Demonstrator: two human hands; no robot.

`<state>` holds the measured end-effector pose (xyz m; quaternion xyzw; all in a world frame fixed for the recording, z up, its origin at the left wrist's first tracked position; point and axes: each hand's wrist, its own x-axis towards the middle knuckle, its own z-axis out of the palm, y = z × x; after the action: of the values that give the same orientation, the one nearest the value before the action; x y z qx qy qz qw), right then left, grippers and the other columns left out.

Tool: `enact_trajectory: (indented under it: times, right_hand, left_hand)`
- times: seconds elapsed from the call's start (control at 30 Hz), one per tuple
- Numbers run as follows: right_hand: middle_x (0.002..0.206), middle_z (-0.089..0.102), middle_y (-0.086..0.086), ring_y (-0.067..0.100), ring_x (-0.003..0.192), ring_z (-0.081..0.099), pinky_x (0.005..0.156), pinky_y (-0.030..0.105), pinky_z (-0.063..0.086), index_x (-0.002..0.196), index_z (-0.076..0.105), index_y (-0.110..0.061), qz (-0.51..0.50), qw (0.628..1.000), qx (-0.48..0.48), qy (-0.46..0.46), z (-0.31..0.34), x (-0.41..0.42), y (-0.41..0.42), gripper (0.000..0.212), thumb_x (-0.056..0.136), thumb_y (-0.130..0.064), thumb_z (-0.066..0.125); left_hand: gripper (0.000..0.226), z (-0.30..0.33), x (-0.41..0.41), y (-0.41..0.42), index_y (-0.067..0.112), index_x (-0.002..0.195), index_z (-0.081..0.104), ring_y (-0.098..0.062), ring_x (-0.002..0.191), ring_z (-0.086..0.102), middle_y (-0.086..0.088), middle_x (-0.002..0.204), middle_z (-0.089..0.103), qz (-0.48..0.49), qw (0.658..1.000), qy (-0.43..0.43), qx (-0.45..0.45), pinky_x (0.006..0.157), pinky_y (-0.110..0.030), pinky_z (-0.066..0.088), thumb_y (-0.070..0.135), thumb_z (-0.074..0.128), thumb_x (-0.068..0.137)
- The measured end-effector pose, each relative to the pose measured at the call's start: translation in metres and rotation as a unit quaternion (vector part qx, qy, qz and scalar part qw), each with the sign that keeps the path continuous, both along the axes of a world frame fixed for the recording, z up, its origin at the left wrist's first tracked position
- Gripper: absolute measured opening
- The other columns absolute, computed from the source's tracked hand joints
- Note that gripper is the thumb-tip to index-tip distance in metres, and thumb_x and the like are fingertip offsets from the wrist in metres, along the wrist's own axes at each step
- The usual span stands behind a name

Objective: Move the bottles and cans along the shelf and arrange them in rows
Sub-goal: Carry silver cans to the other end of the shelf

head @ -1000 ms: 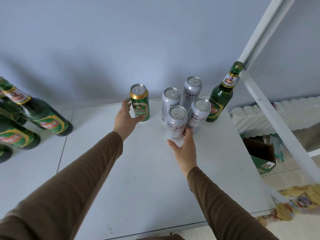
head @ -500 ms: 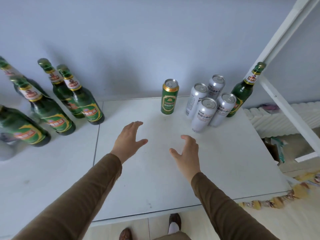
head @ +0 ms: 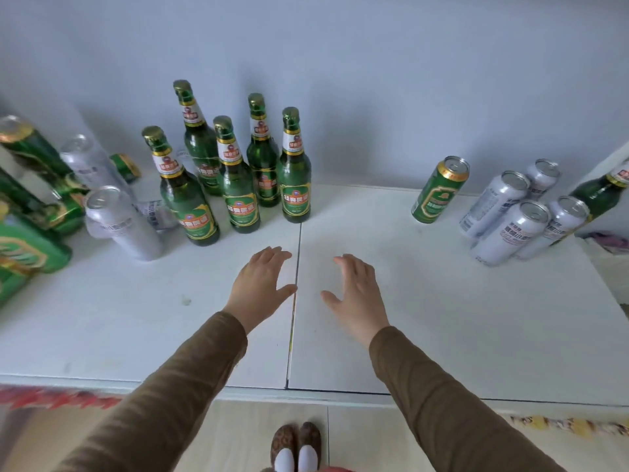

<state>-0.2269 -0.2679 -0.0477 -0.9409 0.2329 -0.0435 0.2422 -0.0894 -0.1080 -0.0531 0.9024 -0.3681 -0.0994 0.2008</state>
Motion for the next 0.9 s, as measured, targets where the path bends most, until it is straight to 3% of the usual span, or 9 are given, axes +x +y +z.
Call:
enact_trajectory:
  times: [0.3,0.67,0.9]
  right_hand:
    - [0.150,0.042,0.008,0.028,0.139,0.033,0.117,0.033,0.030,0.146,0.043,-0.011,0.054,0.998,0.003,-0.013,-0.001,0.051,0.060,0.062,0.093,-0.032,0.065]
    - [0.148,0.045,0.009,0.029,0.137,0.035,0.116,0.035,0.032,0.144,0.045,-0.008,0.084,0.996,-0.003,-0.037,0.012,0.136,0.204,0.060,0.093,-0.030,0.066]
    - [0.143,0.049,0.002,0.022,0.132,0.036,0.109,0.027,0.033,0.143,0.047,-0.015,0.094,0.992,0.025,-0.075,0.017,0.177,0.289,0.057,0.092,-0.028,0.067]
  left_hand:
    - [0.066,0.012,0.028,0.074,0.024,0.148,0.044,-0.021,0.148,0.029,-0.001,0.158,0.039,0.049,0.999,-0.002,0.025,0.117,-0.035,0.028,0.041,0.070,0.090]
    - [0.062,0.015,0.096,0.219,0.022,0.142,0.052,-0.023,0.142,0.038,-0.002,0.151,0.047,0.049,0.999,-0.018,-0.014,0.113,-0.036,0.034,0.040,0.073,0.087]
    - [0.060,0.016,0.134,0.297,0.022,0.141,0.053,-0.023,0.142,0.038,-0.002,0.150,0.048,0.060,0.998,-0.021,-0.020,0.112,-0.035,0.033,0.039,0.073,0.087]
